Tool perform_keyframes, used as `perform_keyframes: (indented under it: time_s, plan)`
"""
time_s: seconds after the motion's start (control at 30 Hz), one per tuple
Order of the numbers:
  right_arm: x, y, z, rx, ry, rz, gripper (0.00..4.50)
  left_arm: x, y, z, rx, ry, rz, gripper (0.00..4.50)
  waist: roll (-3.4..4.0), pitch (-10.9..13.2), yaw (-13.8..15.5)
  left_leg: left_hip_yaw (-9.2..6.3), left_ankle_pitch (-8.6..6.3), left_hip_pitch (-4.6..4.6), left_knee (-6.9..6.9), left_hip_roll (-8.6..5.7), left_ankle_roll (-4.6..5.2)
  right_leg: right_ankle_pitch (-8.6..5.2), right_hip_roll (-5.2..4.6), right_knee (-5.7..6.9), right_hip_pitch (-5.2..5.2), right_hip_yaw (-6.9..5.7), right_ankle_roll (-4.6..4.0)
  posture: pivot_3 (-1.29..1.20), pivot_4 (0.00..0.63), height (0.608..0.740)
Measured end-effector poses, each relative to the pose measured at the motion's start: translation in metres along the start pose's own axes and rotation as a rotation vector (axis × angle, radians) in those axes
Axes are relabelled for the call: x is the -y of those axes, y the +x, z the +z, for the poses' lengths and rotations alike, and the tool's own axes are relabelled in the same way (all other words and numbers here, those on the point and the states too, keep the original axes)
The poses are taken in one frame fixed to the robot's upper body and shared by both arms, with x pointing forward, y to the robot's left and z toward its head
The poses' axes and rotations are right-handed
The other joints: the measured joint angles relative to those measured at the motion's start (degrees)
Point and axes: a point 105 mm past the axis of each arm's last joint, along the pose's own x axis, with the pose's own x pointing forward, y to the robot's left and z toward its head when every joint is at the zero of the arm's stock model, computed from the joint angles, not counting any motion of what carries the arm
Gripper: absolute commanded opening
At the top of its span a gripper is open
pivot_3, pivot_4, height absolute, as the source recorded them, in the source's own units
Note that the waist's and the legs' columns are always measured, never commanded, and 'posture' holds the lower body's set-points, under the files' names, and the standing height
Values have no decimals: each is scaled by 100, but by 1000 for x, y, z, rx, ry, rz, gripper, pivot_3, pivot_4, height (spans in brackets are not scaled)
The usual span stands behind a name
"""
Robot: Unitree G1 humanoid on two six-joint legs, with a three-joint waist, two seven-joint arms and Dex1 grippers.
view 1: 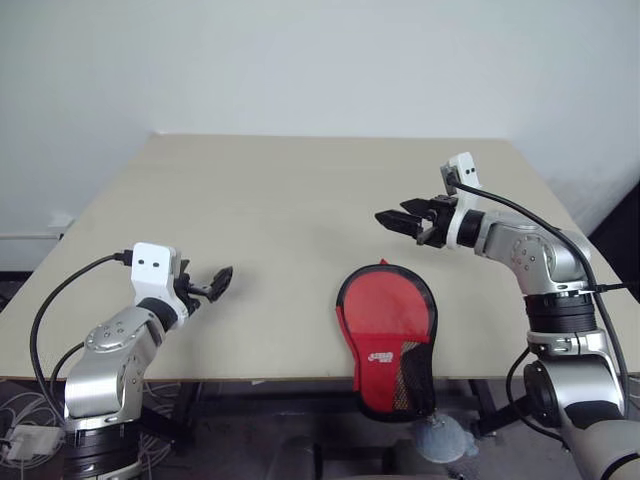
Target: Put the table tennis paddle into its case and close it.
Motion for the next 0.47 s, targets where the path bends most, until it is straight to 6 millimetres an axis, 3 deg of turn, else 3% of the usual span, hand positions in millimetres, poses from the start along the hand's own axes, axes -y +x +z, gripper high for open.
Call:
perform_keyframes:
  time_s: [0.47]
  plan:
    - [-1,0,-12,-9,25,2,4500,-6,-3,0,-19,18,9,4473,0,0,0,1,0,0,0,0,0,0,0,1,-1,0,0,0,0,740]
